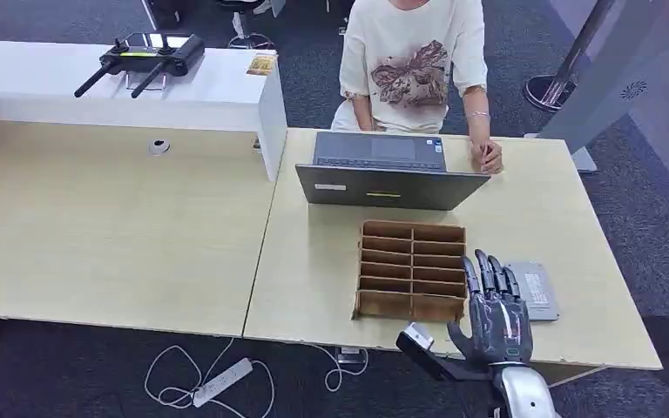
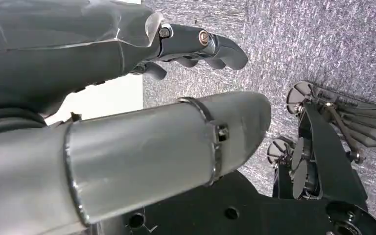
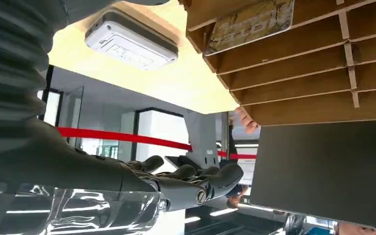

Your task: Pass the card to the sensor for recognition and then transmit it.

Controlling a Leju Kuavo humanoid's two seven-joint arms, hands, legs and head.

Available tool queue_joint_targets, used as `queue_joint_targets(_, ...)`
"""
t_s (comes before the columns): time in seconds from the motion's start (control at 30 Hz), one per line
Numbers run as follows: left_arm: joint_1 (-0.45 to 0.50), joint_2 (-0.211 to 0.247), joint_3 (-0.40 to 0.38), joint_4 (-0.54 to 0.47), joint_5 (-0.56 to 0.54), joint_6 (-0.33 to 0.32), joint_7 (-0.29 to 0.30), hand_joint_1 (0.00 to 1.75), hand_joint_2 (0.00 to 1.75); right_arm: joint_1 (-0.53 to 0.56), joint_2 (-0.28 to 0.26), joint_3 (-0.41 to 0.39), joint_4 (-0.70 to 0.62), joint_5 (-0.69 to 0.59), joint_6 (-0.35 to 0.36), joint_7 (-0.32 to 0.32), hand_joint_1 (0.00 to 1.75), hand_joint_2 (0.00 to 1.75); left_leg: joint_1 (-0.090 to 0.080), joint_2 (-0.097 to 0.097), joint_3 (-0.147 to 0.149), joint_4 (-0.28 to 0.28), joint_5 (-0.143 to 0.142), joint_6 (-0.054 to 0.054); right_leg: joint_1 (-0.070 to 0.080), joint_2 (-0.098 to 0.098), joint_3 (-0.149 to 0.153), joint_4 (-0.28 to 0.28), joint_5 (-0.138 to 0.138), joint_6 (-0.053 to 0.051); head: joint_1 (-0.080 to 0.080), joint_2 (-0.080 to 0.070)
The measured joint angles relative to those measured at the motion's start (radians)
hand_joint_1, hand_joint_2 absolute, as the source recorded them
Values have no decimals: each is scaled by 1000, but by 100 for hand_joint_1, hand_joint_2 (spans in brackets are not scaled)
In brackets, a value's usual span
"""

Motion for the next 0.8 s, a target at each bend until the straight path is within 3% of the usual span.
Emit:
queue_joint_targets(0.13,0,2,-9,0,0,-1,0,0,0,1,0,1,0,0,0,0,0,175,0,0,0,0,0,0,0,0,0,0,0,0,0,0)
queue_joint_targets(0.2,0,2,-12,0,0,-2,0,0,0,1,0,2,0,0,0,0,10,175,0,0,0,0,0,0,0,0,0,0,0,0,0,0)
queue_joint_targets(0.33,0,2,-14,0,-2,-3,0,0,0,2,0,3,-2,0,0,0,14,175,0,0,0,0,0,0,0,0,0,0,0,0,0,0)
queue_joint_targets(0.43,0,3,-16,0,-4,-3,0,0,0,3,0,4,-3,0,0,0,31,175,0,0,0,0,0,0,0,0,0,0,0,0,0,0)
queue_joint_targets(0.57,0,3,-18,0,-8,-3,0,0,0,6,0,5,-3,-2,0,-2,28,175,0,0,0,0,0,0,0,0,0,0,0,0,0,0)
queue_joint_targets(0.7,0,3,-21,0,-6,-3,0,0,0,6,0,7,-3,-5,0,-5,38,175,0,0,0,0,0,0,0,0,0,0,0,0,0,0)
queue_joint_targets(0.8,0,3,-21,0,-3,-3,0,0,0,6,0,12,-3,-5,3,-5,37,175,0,0,0,0,0,0,0,0,0,0,0,0,0,0)
